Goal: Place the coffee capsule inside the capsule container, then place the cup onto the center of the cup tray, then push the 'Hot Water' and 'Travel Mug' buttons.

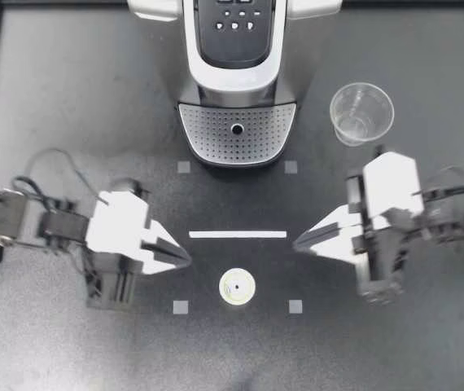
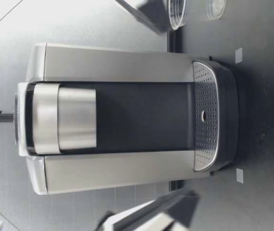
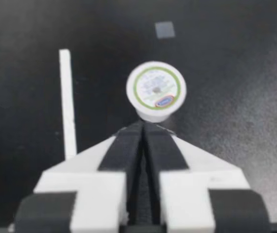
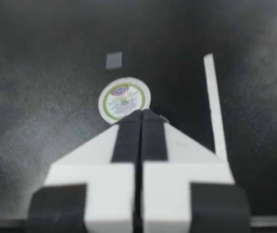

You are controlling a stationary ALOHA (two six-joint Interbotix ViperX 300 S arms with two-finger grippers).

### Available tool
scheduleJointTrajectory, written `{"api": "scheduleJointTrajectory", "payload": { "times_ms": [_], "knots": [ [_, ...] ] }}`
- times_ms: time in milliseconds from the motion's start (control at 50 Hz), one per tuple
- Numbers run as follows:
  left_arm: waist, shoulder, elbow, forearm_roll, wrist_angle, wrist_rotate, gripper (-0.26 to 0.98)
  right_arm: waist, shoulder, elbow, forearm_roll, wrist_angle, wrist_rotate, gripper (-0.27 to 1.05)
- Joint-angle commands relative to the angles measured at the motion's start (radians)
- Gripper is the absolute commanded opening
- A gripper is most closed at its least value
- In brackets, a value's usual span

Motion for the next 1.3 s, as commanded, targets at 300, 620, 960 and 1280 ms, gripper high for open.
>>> {"api": "scheduleJointTrajectory", "payload": {
  "times_ms": [300, 620, 960, 1280],
  "knots": [
    [-0.011, 0.072, -0.032, 0.0, -0.006, -0.014, 0.76, 0.043, 0.16, -0.112, -0.003, 0.008, 0.0, 0.04],
    [-0.011, 0.213, -0.075, 0.0, -0.091, 0.0, 0.82, 0.048, 0.232, -0.149, -0.003, 0.064, -0.006, 0.04],
    [-0.011, 0.272, -0.078, -0.002, -0.21, -0.002, 0.82, 0.054, 0.281, -0.187, -0.017, 0.066, -0.008, 0.04],
    [-0.011, 0.314, -0.092, -0.002, -0.23, -0.003, 0.82, 0.066, 0.316, -0.212, -0.021, 0.066, -0.008, 0.04]
  ]
}}
